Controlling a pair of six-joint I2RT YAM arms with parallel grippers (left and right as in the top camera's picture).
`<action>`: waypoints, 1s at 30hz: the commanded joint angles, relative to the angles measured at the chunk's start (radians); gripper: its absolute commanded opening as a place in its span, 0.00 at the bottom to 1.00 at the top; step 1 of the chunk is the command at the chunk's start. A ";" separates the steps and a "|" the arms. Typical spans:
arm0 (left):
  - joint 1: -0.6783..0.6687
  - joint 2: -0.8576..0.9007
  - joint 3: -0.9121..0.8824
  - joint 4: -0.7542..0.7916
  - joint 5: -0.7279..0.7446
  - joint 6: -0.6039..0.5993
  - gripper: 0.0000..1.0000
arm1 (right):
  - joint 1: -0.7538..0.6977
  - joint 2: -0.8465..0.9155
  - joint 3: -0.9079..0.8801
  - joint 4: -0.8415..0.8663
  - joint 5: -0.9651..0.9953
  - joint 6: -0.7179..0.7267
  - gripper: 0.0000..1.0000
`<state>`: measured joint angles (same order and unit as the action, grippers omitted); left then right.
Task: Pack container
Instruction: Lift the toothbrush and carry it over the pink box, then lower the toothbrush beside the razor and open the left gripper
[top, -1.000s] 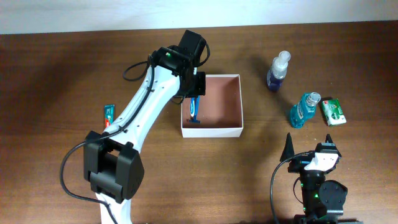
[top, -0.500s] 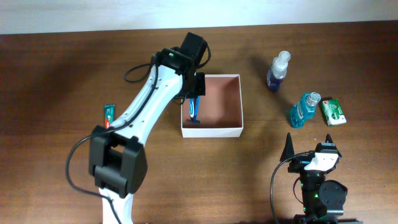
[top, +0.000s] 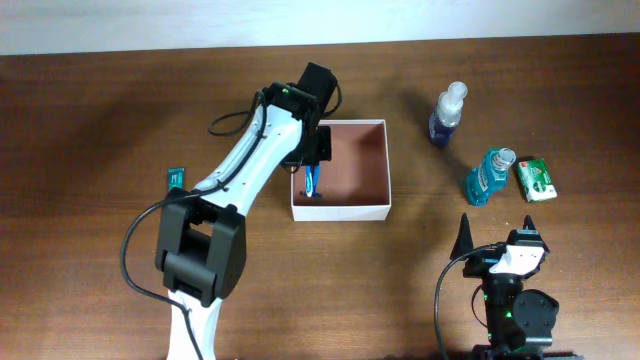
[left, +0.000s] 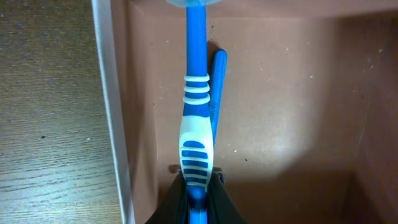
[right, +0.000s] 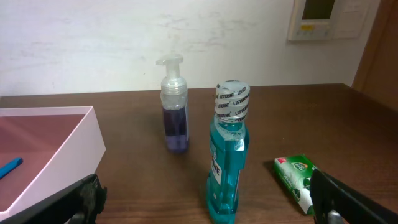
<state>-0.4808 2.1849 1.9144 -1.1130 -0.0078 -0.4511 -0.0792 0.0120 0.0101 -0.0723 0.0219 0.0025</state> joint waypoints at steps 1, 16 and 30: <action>-0.019 0.008 0.007 -0.006 0.005 -0.012 0.08 | -0.006 -0.006 -0.005 -0.008 0.009 0.002 0.98; -0.038 0.008 0.007 -0.088 -0.020 -0.013 0.08 | -0.006 -0.006 -0.005 -0.008 0.009 0.002 0.98; -0.037 0.008 0.003 -0.092 -0.071 -0.035 0.08 | -0.006 -0.006 -0.005 -0.008 0.009 0.002 0.98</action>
<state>-0.5179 2.1849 1.9144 -1.2068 -0.0612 -0.4694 -0.0792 0.0120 0.0101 -0.0723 0.0223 0.0025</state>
